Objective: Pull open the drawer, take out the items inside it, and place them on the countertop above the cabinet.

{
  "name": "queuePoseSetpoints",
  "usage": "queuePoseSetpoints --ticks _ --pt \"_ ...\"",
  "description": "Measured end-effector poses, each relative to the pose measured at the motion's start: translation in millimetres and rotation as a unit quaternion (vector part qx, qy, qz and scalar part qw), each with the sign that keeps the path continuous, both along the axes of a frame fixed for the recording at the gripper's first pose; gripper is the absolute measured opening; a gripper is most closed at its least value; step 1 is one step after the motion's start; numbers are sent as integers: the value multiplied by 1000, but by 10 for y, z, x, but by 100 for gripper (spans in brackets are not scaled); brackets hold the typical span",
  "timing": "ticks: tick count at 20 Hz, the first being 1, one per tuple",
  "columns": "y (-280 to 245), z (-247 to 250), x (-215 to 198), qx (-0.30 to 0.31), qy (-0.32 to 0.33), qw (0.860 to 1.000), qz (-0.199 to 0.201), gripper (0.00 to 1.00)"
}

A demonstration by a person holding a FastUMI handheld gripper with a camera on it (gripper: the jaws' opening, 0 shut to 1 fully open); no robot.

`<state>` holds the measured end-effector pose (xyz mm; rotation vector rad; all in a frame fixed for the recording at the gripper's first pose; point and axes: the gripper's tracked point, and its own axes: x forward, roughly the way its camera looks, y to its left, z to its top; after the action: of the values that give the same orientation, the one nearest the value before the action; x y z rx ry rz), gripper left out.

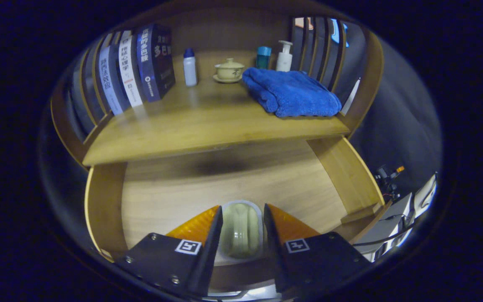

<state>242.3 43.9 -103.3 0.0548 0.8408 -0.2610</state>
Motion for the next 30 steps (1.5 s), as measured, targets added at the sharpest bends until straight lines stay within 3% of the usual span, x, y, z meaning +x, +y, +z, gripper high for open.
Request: queuePoseSetpoints --ticks 3,8,10,13,14,20,24,30 --pt "63 -192 13 29 22 999 -4 58" --pt "55 -456 -38 23 62 998 -8 58" --pt "-44 -426 0 -6 58 998 -17 18" --pt "-22 -230 44 -14 25 999 -19 17" --pt "-31 -128 134 -9 7 1000 -15 7" --pt "16 577 370 -20 -62 998 -8 7" --pt "-18 625 349 -52 -29 998 4 7" --pt "-68 943 194 -54 -69 996 -26 6"
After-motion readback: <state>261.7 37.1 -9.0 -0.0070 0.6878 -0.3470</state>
